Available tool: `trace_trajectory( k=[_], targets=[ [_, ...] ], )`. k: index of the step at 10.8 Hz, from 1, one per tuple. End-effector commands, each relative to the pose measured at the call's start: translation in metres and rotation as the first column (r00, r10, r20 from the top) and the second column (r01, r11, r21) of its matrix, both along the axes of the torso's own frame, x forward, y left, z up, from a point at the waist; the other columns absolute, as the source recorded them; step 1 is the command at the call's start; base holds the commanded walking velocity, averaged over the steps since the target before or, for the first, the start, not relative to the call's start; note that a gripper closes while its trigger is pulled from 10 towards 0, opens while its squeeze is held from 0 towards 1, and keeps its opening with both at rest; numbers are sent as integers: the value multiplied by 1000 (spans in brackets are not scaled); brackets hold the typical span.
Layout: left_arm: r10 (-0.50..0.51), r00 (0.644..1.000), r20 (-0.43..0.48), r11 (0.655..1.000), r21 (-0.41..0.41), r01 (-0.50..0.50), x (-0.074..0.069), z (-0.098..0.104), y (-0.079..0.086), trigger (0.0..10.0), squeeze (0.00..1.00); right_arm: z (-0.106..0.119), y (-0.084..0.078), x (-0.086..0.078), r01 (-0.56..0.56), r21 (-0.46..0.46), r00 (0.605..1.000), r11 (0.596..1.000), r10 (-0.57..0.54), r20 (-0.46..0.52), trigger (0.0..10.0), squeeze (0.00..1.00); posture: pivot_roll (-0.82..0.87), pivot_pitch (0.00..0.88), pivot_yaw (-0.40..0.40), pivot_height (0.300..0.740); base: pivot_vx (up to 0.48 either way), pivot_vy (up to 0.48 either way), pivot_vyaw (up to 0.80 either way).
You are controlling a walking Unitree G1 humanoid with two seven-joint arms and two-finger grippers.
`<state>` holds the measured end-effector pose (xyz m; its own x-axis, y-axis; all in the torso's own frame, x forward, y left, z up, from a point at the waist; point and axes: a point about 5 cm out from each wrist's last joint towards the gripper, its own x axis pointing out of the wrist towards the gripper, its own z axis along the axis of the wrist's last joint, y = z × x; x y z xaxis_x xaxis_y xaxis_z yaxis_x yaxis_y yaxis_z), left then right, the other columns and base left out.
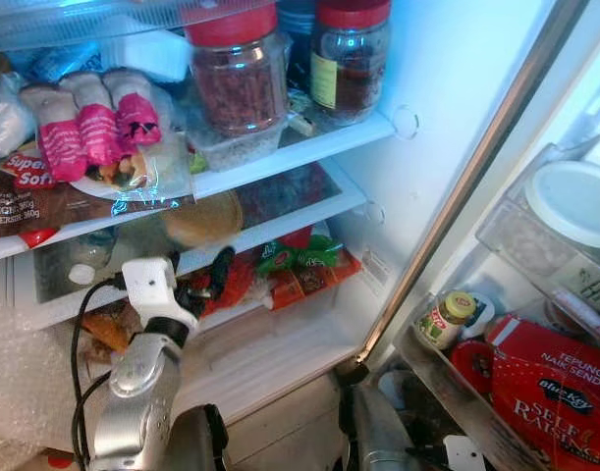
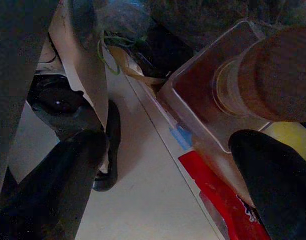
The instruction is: Restocking fridge
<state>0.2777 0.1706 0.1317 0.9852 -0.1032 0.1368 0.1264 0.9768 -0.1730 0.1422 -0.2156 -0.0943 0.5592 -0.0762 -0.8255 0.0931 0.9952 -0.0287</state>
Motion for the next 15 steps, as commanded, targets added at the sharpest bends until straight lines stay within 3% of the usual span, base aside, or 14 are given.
trace_trajectory(
  k=[1, 4, 9, 15],
  targets=[
    [21, 1000, 15, 1000, -10, -21, 1, 4, 0, 10000, 0, -4, 1, -9, -7, 9, 999, 1000, 7, -35, 10000, 0, -193, 132, -9, 583, 0, 0, 0],
    [1, 997, 81, 999, -47, 3, 18, 24, -13, 10000, 0, -3, 1, -8, -4, 6, 999, 1000, 4, -33, 10000, 0, -204, 126, -6, 583, 0, 0, 0],
    [-42, 999, 24, 981, 192, 36, -2, -1, -8, 10000, 0, -4, 3, -8, -2, 10, 1000, 1000, 2, -31, 10000, 0, -196, 122, 3, 583, 0, 0, 0],
    [-29, 999, 32, 970, 243, 20, -2, -5, -8, 10000, 0, -4, 3, -10, 1, 11, 999, 1000, -1, -35, 10000, 0, -207, 93, 11, 583, 0, 0, 0]
  ],
)
